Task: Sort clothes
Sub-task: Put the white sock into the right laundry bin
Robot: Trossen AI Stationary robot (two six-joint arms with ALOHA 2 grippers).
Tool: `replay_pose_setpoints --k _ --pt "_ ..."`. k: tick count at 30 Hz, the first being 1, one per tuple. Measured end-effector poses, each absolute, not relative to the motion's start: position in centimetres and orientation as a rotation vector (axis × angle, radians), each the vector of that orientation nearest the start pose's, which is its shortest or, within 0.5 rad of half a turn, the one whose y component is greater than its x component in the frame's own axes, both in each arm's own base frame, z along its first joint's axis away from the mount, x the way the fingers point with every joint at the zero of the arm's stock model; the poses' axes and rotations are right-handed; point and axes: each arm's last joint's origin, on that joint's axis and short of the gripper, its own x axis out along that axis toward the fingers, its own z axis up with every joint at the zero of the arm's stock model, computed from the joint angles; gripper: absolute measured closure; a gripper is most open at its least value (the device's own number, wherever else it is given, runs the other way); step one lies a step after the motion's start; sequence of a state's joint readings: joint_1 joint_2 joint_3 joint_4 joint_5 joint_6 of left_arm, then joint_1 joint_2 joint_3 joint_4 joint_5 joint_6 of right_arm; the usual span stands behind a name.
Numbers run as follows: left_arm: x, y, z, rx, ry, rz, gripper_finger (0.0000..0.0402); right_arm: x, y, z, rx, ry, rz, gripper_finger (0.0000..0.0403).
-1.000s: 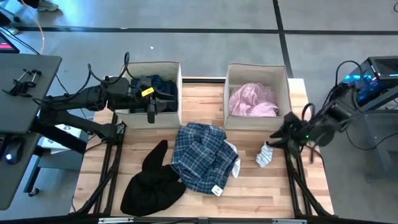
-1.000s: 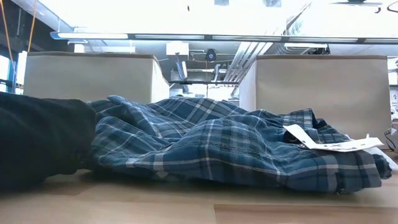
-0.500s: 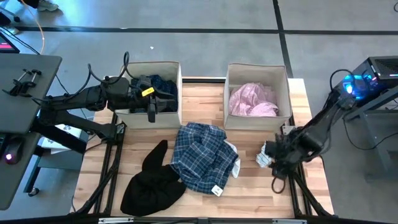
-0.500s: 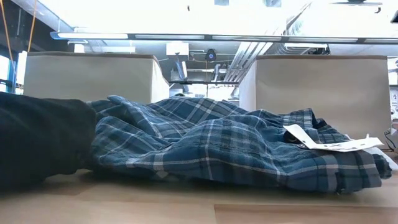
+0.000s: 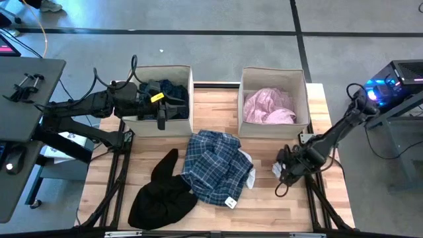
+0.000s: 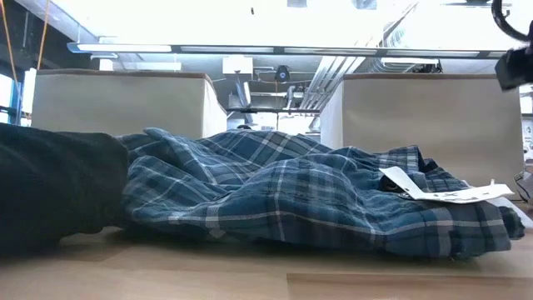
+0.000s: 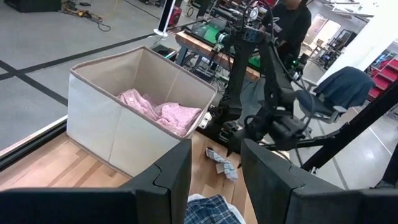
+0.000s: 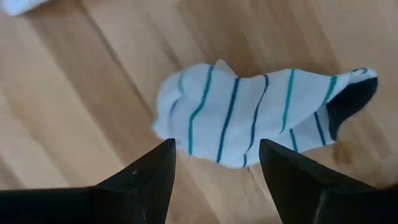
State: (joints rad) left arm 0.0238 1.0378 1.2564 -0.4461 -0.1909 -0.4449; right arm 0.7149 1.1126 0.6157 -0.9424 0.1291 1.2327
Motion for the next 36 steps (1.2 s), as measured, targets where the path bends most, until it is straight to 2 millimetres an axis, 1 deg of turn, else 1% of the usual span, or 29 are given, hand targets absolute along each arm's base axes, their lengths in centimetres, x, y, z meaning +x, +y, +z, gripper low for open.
replay_pose_setpoints --k 4,7,10,14,18,19,21,24,29,32,36 --pt "20.6 1.0 42.1 -0.422 0.176 0.26 0.0275 12.3 9.6 16.5 0.457 1.342 -0.4 0.0187" --pt "20.6 1.0 42.1 -0.422 0.176 0.261 0.0275 12.2 9.0 15.4 0.513 1.331 -0.458 0.0209" --pt "20.6 1.0 42.1 -0.422 0.176 0.26 0.0275 12.3 8.6 14.4 0.576 1.303 -0.484 0.025" --pt "20.6 1.0 42.1 -0.422 0.176 0.26 0.0275 12.8 8.4 13.4 0.687 1.228 -0.468 0.0316" --pt "20.6 1.0 42.1 -0.421 0.176 0.26 0.0275 13.3 8.6 13.2 0.75 1.176 -0.433 0.0381" --pt "20.6 1.0 42.1 -0.421 0.176 0.26 0.0275 13.5 8.6 13.3 0.762 1.16 -0.424 0.039" --pt "20.6 1.0 42.1 -0.421 0.176 0.26 0.0275 14.1 8.9 13.5 0.791 1.074 -0.394 0.0395" --pt "20.6 1.0 42.1 -0.421 0.176 0.26 0.0275 15.4 9.5 14.4 0.829 0.887 -0.332 0.0389" --pt "20.6 1.0 42.1 -0.42 0.177 0.26 0.0275 16.8 9.7 15.7 0.852 0.597 -0.348 0.0399" --pt "20.5 1.0 42.1 -0.418 0.178 0.26 0.0275 17.4 9.8 17.0 0.831 0.5 -0.365 0.0397" --pt "20.5 1.0 42.1 -0.418 0.178 0.26 0.0275 18.5 10.4 19.5 0.768 0.418 -0.34 0.04"
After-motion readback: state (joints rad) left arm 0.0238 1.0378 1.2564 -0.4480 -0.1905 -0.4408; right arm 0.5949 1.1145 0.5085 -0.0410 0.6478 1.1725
